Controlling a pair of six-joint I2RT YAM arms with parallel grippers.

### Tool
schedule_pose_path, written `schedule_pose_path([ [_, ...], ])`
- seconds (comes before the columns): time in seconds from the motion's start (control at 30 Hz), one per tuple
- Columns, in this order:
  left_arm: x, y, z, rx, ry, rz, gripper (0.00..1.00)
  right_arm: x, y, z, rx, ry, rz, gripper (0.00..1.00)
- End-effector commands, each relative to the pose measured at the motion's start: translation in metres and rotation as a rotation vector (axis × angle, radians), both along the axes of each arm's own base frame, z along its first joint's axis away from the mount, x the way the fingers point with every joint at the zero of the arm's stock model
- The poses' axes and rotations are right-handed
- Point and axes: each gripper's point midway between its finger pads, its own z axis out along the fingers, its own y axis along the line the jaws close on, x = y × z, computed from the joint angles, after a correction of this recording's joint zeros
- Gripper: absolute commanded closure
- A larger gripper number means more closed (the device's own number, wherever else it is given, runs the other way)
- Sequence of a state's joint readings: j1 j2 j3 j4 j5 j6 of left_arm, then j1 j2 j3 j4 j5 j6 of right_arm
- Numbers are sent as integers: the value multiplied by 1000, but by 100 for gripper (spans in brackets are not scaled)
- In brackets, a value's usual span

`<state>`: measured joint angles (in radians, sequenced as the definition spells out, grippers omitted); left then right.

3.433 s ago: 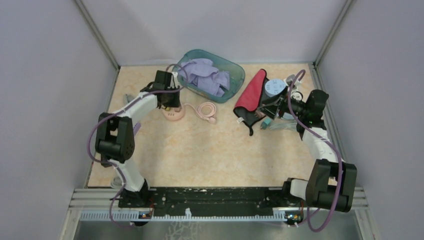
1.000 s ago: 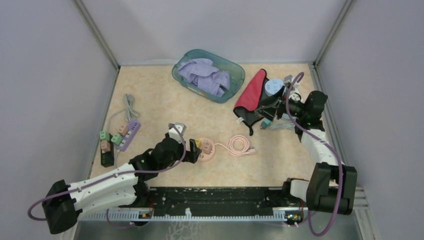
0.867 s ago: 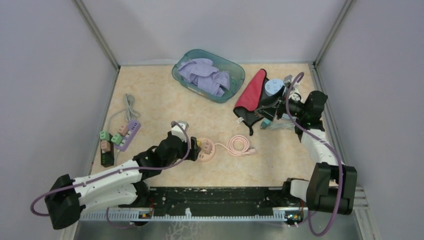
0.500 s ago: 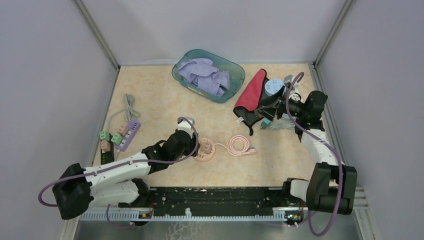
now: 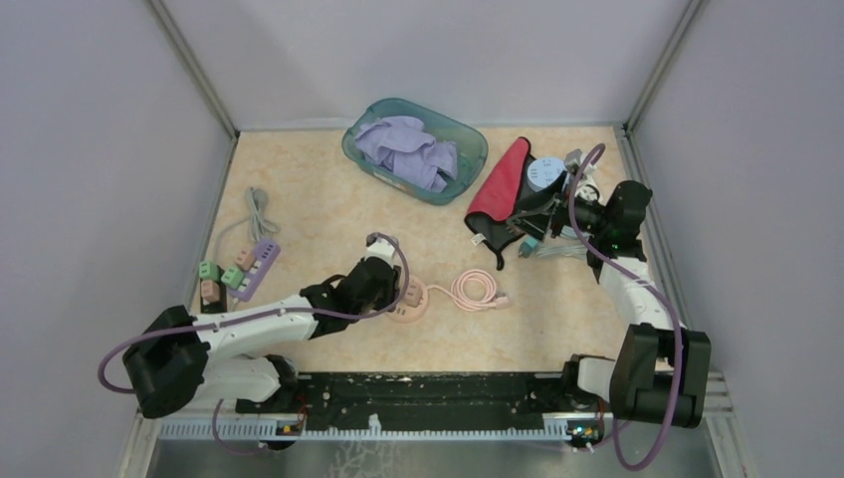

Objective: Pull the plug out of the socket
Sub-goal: Move the socket to the center of the board.

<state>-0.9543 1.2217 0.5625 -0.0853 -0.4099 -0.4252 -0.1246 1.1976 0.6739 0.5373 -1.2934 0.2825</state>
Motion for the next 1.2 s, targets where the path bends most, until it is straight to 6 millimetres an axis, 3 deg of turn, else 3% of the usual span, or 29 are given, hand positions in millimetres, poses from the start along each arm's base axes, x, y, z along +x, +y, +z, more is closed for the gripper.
schedule_pose_path([
  [0.0, 12, -9, 11, -19, -28, -3, 57, -4, 4, 10, -14, -75, 29, 44],
  [0.23, 13, -19, 16, -39, -19, -28, 99, -9, 11, 7, -23, -60, 65, 44],
  [0.4, 19, -29, 22, -116, 4, 43, 100, -27, 39, -7, -82, -92, 184, 44],
  [0.5, 20, -40, 14, -132, 78, 94, 100, -42, 59, -21, -118, -136, 267, 42],
  [0.7, 16, -61, -5, -161, 184, 151, 100, -71, 89, -57, -233, -284, 396, 22],
  [0.87, 11, -66, -6, -166, 162, 155, 100, -73, 103, -98, -390, -363, 417, 8],
  [1.17, 6, -66, -10, -171, 154, 164, 100, -62, 130, -133, -551, -359, 360, 10],
])
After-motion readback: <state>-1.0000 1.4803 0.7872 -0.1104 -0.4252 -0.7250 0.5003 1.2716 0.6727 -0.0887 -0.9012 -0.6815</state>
